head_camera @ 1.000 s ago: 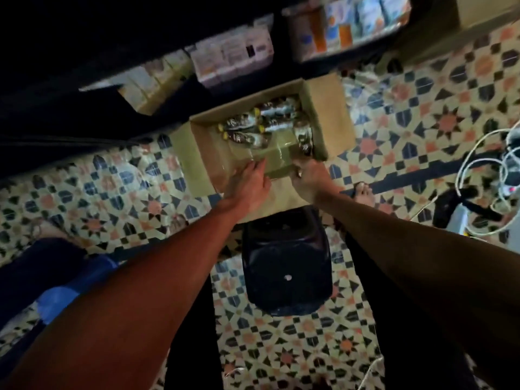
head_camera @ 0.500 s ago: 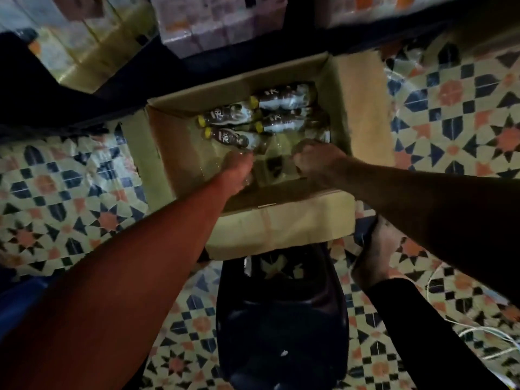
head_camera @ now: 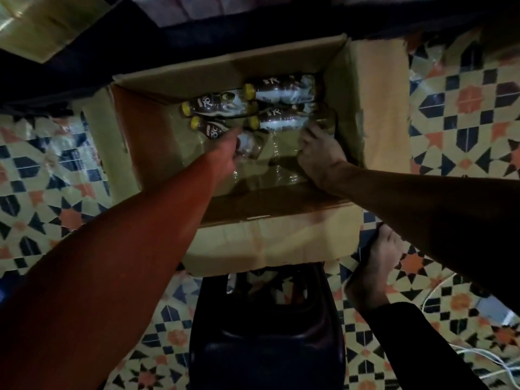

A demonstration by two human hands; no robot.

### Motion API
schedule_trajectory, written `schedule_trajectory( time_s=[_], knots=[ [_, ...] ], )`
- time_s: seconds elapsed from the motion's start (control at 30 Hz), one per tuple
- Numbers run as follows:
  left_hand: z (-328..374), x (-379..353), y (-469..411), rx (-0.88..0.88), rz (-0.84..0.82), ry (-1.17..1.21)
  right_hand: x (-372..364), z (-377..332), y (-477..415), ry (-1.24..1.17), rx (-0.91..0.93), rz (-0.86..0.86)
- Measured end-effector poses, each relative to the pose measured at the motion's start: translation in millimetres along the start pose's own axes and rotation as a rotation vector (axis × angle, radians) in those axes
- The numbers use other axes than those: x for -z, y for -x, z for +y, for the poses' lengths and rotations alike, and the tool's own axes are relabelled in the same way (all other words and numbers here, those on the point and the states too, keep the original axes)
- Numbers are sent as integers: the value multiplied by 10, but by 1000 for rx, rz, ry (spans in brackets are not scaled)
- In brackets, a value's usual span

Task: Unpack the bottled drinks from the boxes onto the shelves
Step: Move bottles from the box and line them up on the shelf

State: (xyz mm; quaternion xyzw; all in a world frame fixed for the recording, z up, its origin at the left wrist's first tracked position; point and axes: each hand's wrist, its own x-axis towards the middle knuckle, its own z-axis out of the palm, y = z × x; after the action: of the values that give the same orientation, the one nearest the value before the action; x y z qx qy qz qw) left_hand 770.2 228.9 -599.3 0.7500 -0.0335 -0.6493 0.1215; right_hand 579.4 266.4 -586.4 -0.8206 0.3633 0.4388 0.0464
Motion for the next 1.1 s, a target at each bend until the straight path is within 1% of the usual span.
schedule_trajectory(
  time_s=[0.07, 0.1, 0.13, 0.17, 0.23, 0.27, 0.33, 0.37, 0.43, 0.47, 0.53, 0.57, 0.6, 0.63, 0.67, 0.7, 0.73, 0.77, 0.83, 0.9, 0.97, 1.1],
  knots=[
    [-31, 136, 41, 7, -65, -80, 163, 41, 63, 87, 14, -57],
    [-65, 208, 54, 7, -77, -112, 243, 44, 51, 67, 9, -105],
    [-82, 267, 101, 21, -95, -147, 322, 45, 49, -29, 29, -98],
    [-105, 330, 132, 21, -110, -191, 388, 51, 16, -195, -10, -111],
    [-137, 445, 218, 26, -143, -260, 450, 41, -54, -710, -104, -198],
    [-151, 490, 265, 23, -155, -280, 459, 67, -56, -977, -122, -214],
    [-161, 547, 356, 11, -180, -293, 553, 50, 70, -1420, -99, -338],
    [-161, 553, 414, 0, -192, -290, 556, 32, 114, -1630, -108, -358],
    [-158, 563, 509, -19, -211, -324, 573, -8, 202, -1927, -135, -402],
    [-136, 550, 582, -24, -222, -345, 661, 3, 230, -2009, -143, -404],
    [-118, 531, 679, -53, -245, -374, 860, -12, 437, -2207, -198, -353],
    [-123, 519, 705, -78, -254, -367, 952, -4, 574, -2261, -235, -276],
    [-117, 509, 761, -98, -263, -365, 1015, -6, 702, -2242, -290, -139],
    [-118, 505, 809, -119, -274, -363, 1150, -9, 875, -2280, -287, -4],
    [-114, 505, 876, -134, -275, -369, 1174, -29, 946, -2248, -274, 18],
    [-119, 513, 935, -145, -272, -367, 1181, -45, 1042, -2219, -253, -49],
    [-105, 520, 1048, -146, -272, -357, 1193, -79, 1077, -2230, -212, -159],
    [-87, 528, 1169, -142, -291, -325, 1235, -107, 1110, -2215, -194, -201],
    [-45, 550, 1476, -109, -315, -268, 1301, -222, 1185, -2223, -284, -137],
    [-39, 596, 1770, -55, -331, -228, 1358, -374, 1349, -2321, -334, -80],
    [-79, 679, 2029, -70, -331, -233, 1494, -479, 1613, -2358, -371, -43],
    [-166, 878, 2614, -109, -261, -312, 1800, -580, 2106, -2433, -451, 6]
  ],
)
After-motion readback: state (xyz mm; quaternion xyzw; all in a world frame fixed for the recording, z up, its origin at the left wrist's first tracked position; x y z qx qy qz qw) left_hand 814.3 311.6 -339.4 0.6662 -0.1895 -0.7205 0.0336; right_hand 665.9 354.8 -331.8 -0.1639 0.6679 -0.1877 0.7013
